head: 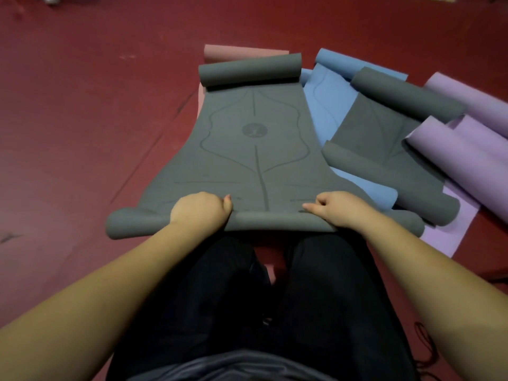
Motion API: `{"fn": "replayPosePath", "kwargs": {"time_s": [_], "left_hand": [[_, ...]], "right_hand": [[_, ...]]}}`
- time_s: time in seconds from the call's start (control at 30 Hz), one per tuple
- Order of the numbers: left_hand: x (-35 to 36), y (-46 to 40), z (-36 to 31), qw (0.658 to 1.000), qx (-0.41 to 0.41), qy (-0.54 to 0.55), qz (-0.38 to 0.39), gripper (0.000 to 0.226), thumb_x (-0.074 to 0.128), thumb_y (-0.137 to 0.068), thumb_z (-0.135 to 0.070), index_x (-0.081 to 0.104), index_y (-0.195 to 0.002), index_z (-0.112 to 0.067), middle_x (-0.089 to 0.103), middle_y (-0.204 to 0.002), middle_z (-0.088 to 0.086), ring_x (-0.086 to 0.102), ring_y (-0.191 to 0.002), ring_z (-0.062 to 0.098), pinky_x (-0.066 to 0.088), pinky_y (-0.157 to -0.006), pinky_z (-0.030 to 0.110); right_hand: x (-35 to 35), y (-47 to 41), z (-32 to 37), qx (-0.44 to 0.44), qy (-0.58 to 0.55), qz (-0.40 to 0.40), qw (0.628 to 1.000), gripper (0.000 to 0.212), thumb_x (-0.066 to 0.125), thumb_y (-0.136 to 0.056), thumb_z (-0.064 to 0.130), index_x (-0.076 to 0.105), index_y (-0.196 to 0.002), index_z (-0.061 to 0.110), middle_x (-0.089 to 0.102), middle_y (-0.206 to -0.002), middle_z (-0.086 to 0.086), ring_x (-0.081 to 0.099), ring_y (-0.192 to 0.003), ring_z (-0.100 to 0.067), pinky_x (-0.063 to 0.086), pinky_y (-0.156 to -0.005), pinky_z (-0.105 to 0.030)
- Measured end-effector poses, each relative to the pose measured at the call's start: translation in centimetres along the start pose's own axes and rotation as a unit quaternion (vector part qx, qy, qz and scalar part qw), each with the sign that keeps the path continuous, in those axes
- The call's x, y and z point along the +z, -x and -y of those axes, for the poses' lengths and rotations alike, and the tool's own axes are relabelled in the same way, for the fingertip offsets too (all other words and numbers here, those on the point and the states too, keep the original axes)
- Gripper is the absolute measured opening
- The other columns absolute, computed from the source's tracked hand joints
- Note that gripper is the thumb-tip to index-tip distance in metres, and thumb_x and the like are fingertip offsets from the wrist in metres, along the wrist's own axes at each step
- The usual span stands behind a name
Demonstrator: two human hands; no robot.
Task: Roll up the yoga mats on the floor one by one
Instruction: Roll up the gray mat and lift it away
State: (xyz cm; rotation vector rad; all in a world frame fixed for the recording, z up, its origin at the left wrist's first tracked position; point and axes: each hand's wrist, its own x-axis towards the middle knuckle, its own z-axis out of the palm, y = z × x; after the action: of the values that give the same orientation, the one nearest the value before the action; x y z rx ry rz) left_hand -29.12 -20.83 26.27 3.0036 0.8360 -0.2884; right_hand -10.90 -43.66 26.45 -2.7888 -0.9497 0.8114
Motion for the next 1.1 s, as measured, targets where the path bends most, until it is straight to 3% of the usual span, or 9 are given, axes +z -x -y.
{"fn": "replayPosePath", "kwargs": {"time_s": [0.17,0.37,0.47,0.57,0.7,0.77,0.83,0.93,1.1], "left_hand": [[0.0,-1.3,0.2,0.999,-0.033,0.016,0.028,0.053,0.031,-0.101,-0.046,0.07,-0.109,-0.011,0.066,-0.118,0.014,0.061,-0.109,0.033,0.043,-0.087,0.036],[0.4,-1.7,0.3,0.999,-0.018,0.032,0.035,0.05,0.035,-0.1,-0.047,0.07,-0.103,-0.011,0.066,-0.113,0.016,0.061,-0.105,0.035,0.045,-0.084,0.037],[0.2,-1.3,0.7,0.998,0.03,0.052,-0.019,0.041,0.037,-0.101,-0.05,0.055,-0.086,-0.016,0.068,-0.101,0.015,0.062,-0.098,0.036,0.039,-0.07,0.037],[0.1,-0.7,0.9,0.994,0.083,0.048,-0.048,0.04,0.034,-0.101,-0.053,0.046,-0.079,-0.022,0.068,-0.098,0.01,0.062,-0.099,0.034,0.038,-0.069,0.037],[0.7,0.3,2.1,0.979,0.168,-0.001,-0.113,0.06,0.028,-0.086,-0.078,0.048,-0.075,-0.022,0.066,-0.087,0.005,0.062,-0.091,0.03,0.04,-0.065,0.036],[1.5,1.2,3.0,0.967,0.208,-0.044,-0.138,0.07,0.036,-0.071,-0.085,0.051,-0.076,-0.017,0.06,-0.08,0.005,0.06,-0.078,0.03,0.042,-0.059,0.036],[2.2,1.7,3.3,0.962,0.212,-0.07,-0.155,0.063,0.061,-0.065,-0.075,0.053,-0.077,-0.014,0.056,-0.079,0.007,0.058,-0.073,0.031,0.045,-0.053,0.036],[2.2,1.8,3.2,0.97,0.187,-0.068,-0.142,0.059,0.082,-0.056,-0.061,0.057,-0.078,-0.013,0.055,-0.08,0.008,0.056,-0.074,0.032,0.045,-0.051,0.036],[0.6,0.6,3.3,0.982,0.177,-0.009,-0.06,0.061,0.063,-0.075,-0.07,0.056,-0.099,-0.014,0.057,-0.1,0.005,0.052,-0.101,0.028,0.047,-0.071,0.04]], "right_hand": [[0.0,-0.8,0.2,-0.012,0.004,-0.016,1.0,0.051,0.052,-0.092,0.061,0.05,-0.066,0.017,0.053,-0.068,-0.001,0.052,-0.075,-0.023,0.033,-0.059,-0.033],[-0.2,-1.2,0.7,-0.016,0.07,-0.034,0.997,0.054,0.049,-0.092,0.063,0.05,-0.061,0.019,0.05,-0.065,0.0,0.049,-0.075,-0.022,0.029,-0.053,-0.032],[-0.2,-1.7,0.6,-0.012,0.083,-0.023,0.996,0.052,0.048,-0.093,0.063,0.053,-0.062,0.021,0.049,-0.067,0.002,0.05,-0.079,-0.023,0.034,-0.061,-0.033],[-0.4,-2.2,0.6,-0.014,0.086,-0.008,0.996,0.049,0.049,-0.093,0.062,0.055,-0.066,0.021,0.05,-0.07,0.003,0.051,-0.081,-0.024,0.036,-0.064,-0.033],[-0.6,-2.6,0.7,-0.005,0.08,0.007,0.997,0.047,0.05,-0.091,0.065,0.056,-0.068,0.023,0.053,-0.075,0.002,0.052,-0.084,-0.023,0.038,-0.066,-0.032],[-0.6,-2.7,0.8,-0.001,0.087,0.013,0.996,0.049,0.049,-0.091,0.066,0.054,-0.066,0.024,0.054,-0.077,0.002,0.051,-0.085,-0.024,0.039,-0.068,-0.032],[-0.6,-2.7,0.8,-0.002,0.095,0.01,0.995,0.05,0.047,-0.091,0.068,0.056,-0.068,0.024,0.059,-0.086,-0.002,0.051,-0.087,-0.025,0.04,-0.071,-0.032],[-0.6,-2.2,0.9,-0.003,0.085,-0.03,0.996,0.061,0.04,-0.092,0.07,0.065,-0.076,0.017,0.065,-0.089,-0.007,0.054,-0.085,-0.027,0.042,-0.07,-0.034],[-0.1,0.3,-0.4,-0.059,0.063,-0.144,0.986,0.064,0.034,-0.09,0.069,0.058,-0.07,0.013,0.062,-0.076,-0.004,0.054,-0.076,-0.024,0.045,-0.069,-0.038]]}}
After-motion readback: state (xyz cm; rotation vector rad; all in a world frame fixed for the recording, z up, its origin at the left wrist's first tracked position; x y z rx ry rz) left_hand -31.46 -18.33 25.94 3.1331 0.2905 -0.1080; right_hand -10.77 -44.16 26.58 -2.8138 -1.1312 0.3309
